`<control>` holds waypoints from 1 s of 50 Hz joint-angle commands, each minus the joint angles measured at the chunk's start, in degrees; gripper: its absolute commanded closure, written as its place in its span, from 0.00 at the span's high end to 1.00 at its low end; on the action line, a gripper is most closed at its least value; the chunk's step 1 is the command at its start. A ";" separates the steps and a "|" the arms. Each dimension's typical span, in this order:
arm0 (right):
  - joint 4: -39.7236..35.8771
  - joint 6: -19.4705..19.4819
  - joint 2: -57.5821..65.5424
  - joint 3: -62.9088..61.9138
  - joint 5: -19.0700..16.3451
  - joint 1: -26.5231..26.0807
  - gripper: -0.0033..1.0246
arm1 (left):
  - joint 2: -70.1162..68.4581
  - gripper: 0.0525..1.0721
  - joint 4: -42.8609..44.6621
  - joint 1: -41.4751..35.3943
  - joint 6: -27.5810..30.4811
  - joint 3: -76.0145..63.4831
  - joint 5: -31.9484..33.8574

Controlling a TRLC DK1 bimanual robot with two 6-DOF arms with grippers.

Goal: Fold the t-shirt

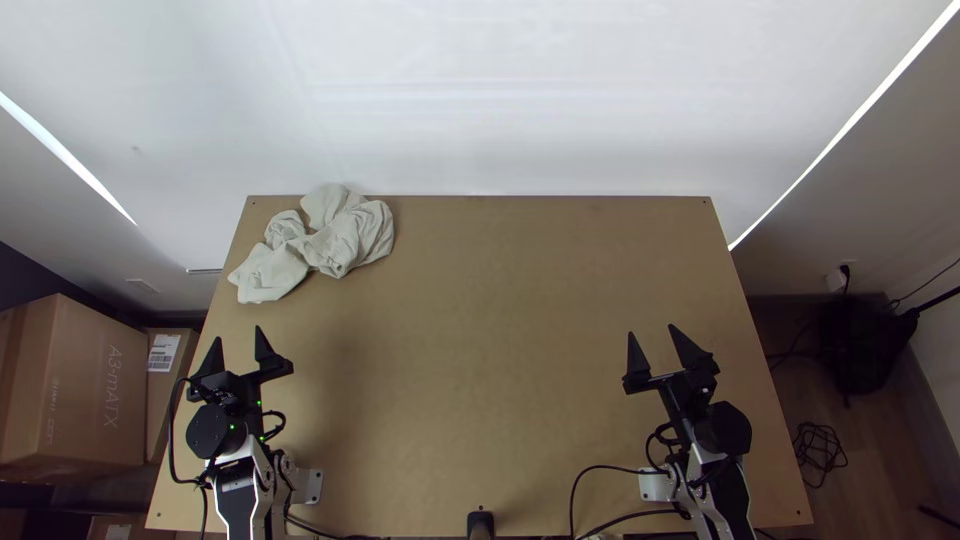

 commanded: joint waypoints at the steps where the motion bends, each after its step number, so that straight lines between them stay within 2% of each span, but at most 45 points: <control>1: -0.95 0.16 0.21 -0.34 -0.67 0.36 0.95 | -0.12 0.95 -1.43 -1.59 -0.80 -1.98 4.83; 7: -0.95 0.16 0.21 -0.34 -0.67 0.36 0.95 | -0.21 0.95 -1.87 -9.23 -1.68 -1.98 4.83; 14: -0.95 0.16 0.21 -0.34 -0.67 0.36 0.95 | -0.21 0.95 -1.78 -10.55 -1.95 -1.98 4.83; 19: -0.95 0.16 0.21 -0.34 -0.67 0.36 0.95 | -0.21 0.95 -1.78 -12.48 -11.61 -1.98 4.83; 26: -0.95 0.16 0.21 -0.34 -0.67 0.36 0.95 | -0.21 0.95 -1.78 -12.84 -12.05 -1.98 4.91; 33: -0.95 0.16 0.21 -0.34 -0.67 0.36 0.95 | -0.21 0.95 -1.78 -16.61 -12.67 -1.98 5.09; 42: -0.95 0.16 0.21 -0.34 -0.67 0.36 0.95 | -0.21 0.95 -1.78 -16.61 -13.55 -1.98 5.09; 46: -0.95 0.16 0.21 -0.34 -0.67 0.36 0.95 | -0.30 0.95 -1.43 -16.70 -17.06 -1.98 5.18; 50: -0.95 0.16 0.21 -0.34 -0.67 0.36 0.95 | -0.30 0.95 -0.20 -16.79 -15.22 -1.98 5.62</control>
